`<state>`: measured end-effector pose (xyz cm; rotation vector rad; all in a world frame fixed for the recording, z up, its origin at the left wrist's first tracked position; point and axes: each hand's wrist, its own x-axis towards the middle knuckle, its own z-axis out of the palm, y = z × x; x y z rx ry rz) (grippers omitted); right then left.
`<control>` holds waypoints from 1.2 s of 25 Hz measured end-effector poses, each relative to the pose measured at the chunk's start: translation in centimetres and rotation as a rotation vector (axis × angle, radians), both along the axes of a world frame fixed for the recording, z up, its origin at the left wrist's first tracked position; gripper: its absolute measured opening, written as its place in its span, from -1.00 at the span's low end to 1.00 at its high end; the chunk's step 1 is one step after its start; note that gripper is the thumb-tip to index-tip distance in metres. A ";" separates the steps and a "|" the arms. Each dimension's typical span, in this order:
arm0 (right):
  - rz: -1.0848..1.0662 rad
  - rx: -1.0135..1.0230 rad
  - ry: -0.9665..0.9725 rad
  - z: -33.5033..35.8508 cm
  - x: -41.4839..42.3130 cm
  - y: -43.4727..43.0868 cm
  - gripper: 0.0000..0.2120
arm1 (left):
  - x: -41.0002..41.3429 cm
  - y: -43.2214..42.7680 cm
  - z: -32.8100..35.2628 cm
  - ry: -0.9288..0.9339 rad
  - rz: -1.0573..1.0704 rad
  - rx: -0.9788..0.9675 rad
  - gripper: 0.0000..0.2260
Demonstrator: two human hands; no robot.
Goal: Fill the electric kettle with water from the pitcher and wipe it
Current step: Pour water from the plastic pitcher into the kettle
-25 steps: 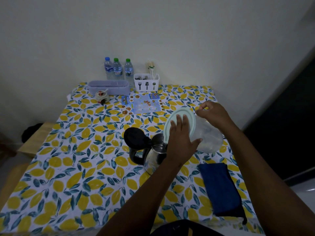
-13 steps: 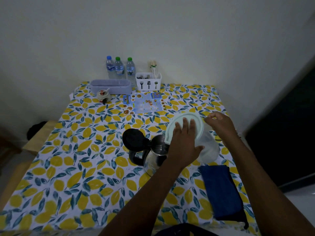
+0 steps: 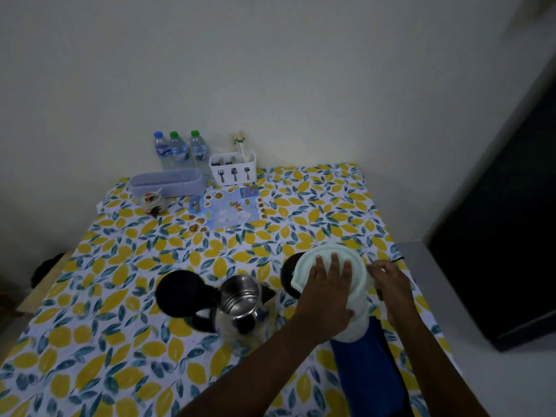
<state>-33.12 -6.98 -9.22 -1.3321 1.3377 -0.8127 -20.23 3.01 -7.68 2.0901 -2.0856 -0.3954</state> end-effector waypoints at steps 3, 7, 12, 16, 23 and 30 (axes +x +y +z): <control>-0.073 0.005 -0.041 -1.2 -3.4 -2.4 -0.86 | -2.7 -3.3 -0.6 -0.063 -0.073 0.005 -0.13; -0.150 0.003 -0.128 -2.4 -7.1 -5.8 -0.86 | -6.1 -7.5 -1.0 -0.116 -0.111 0.002 -0.16; -0.122 0.029 -0.177 -3.8 -8.7 -9.6 -0.85 | -8.2 -11.1 -2.7 -0.230 -0.063 -0.021 -0.06; -0.067 0.066 -0.157 -5.1 -8.4 -12.5 -0.86 | -8.3 -13.5 -4.3 -0.253 -0.043 -0.039 -0.09; -0.055 0.072 -0.171 -6.9 -8.8 -17.1 -0.79 | -10.7 -17.2 -4.7 -0.285 0.049 0.006 -0.12; -0.014 0.063 -0.132 -8.3 -10.1 -17.2 -0.82 | -12.6 -16.9 -6.2 -0.317 0.083 -0.066 -0.23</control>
